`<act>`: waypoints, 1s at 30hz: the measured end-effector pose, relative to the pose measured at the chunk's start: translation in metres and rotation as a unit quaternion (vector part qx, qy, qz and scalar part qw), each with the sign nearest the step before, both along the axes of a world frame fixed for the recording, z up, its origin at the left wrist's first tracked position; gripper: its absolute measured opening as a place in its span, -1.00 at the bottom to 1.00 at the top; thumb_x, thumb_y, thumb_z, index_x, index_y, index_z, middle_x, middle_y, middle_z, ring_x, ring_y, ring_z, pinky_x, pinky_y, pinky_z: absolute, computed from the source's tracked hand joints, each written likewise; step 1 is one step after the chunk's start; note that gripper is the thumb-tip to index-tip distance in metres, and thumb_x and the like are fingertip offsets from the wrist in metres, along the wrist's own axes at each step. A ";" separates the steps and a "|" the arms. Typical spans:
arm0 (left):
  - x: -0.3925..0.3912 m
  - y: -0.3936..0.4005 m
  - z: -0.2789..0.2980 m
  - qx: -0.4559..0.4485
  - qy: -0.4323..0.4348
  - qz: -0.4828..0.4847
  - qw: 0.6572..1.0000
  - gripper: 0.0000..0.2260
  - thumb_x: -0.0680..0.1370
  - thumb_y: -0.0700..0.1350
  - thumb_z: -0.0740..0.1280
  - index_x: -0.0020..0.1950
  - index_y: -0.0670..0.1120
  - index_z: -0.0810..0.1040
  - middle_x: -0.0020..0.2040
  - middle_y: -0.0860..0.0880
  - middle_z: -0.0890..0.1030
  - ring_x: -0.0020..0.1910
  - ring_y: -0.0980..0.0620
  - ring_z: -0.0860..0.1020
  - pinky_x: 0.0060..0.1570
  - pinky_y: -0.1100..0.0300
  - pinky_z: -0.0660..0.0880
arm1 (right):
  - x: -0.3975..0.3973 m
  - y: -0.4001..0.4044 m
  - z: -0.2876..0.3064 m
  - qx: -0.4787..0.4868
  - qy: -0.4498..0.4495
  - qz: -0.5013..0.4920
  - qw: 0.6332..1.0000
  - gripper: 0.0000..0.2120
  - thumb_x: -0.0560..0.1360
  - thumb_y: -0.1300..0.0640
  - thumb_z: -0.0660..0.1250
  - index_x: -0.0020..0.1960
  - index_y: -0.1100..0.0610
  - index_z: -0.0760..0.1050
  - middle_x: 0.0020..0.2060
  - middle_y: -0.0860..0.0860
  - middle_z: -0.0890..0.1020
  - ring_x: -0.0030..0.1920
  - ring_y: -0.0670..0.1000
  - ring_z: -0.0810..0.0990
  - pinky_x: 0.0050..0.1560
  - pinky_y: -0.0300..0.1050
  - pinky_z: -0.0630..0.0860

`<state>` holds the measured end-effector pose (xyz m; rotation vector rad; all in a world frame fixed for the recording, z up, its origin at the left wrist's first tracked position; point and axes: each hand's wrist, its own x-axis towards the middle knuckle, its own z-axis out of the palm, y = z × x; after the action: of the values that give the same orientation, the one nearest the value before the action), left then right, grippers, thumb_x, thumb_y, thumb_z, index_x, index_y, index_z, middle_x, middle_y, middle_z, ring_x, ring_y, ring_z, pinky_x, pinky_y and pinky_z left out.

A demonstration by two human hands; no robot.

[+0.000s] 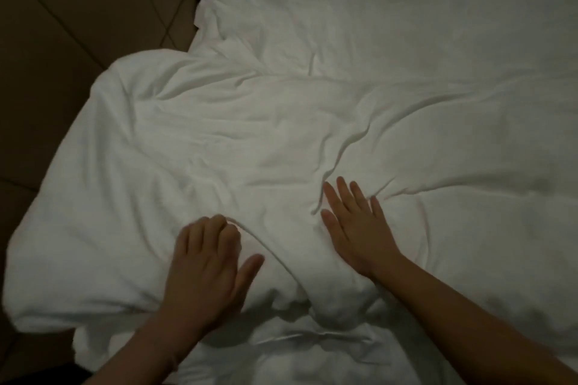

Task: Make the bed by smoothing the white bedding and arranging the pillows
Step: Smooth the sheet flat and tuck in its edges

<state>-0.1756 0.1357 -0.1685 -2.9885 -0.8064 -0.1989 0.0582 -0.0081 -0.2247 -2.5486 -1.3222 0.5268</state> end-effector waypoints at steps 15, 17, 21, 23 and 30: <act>-0.035 0.059 0.033 0.088 -0.030 -0.137 0.986 -0.44 0.69 0.16 -0.05 -0.31 -0.12 0.47 -0.41 -0.12 0.47 -0.51 -0.16 0.46 -0.53 0.11 0.35 | -0.037 -0.021 0.036 0.052 -0.043 0.025 0.997 -0.34 0.54 -0.35 -0.42 0.59 -0.15 -0.27 0.58 -0.07 -0.24 0.58 0.00 -0.27 0.53 0.10 -0.21; -0.039 0.055 0.016 0.080 -0.012 -0.112 0.990 -0.47 0.68 0.14 -0.01 -0.30 -0.11 0.49 -0.39 -0.12 0.49 -0.47 -0.17 0.49 -0.51 0.06 0.40 | -0.036 -0.027 0.026 0.021 -0.052 0.031 0.998 -0.35 0.54 -0.35 -0.40 0.58 -0.17 -0.30 0.58 -0.08 -0.25 0.58 0.02 -0.27 0.53 0.14 -0.21; -0.026 0.048 -0.002 0.032 -0.007 -0.014 0.999 -0.57 0.64 0.18 0.01 -0.21 -0.03 0.48 -0.27 -0.07 0.50 -0.25 -0.18 0.50 -0.23 -0.04 0.40 | -0.033 -0.036 -0.006 -0.048 -0.029 0.026 0.998 -0.35 0.53 -0.36 -0.37 0.56 -0.19 -0.38 0.58 -0.09 -0.29 0.58 0.04 -0.27 0.53 0.18 -0.22; -0.023 0.048 0.005 0.009 -0.041 0.037 0.998 -0.64 0.58 0.18 0.07 -0.12 -0.03 0.49 -0.15 -0.08 0.52 -0.13 -0.18 0.47 -0.13 -0.06 0.36 | -0.032 -0.033 -0.009 -0.052 -0.026 0.022 0.998 -0.36 0.54 -0.35 -0.35 0.56 -0.18 -0.37 0.58 -0.09 -0.29 0.58 0.04 -0.28 0.53 0.18 -0.23; 0.032 0.054 0.028 -0.059 0.084 0.092 0.990 -0.38 0.56 0.34 -0.16 0.59 0.19 0.13 0.63 0.01 0.09 0.59 -0.19 0.00 0.44 -0.22 0.08 | -0.027 -0.018 0.011 -0.083 0.009 0.022 0.996 -0.29 0.49 -0.36 -0.40 0.59 -0.13 -0.30 0.59 -0.09 -0.26 0.57 0.02 -0.30 0.54 0.16 -0.24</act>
<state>-0.1436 0.1900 -0.1403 -2.9602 -1.0996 0.1095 0.0311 -0.0258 -0.2138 -2.6441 -1.3845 0.6947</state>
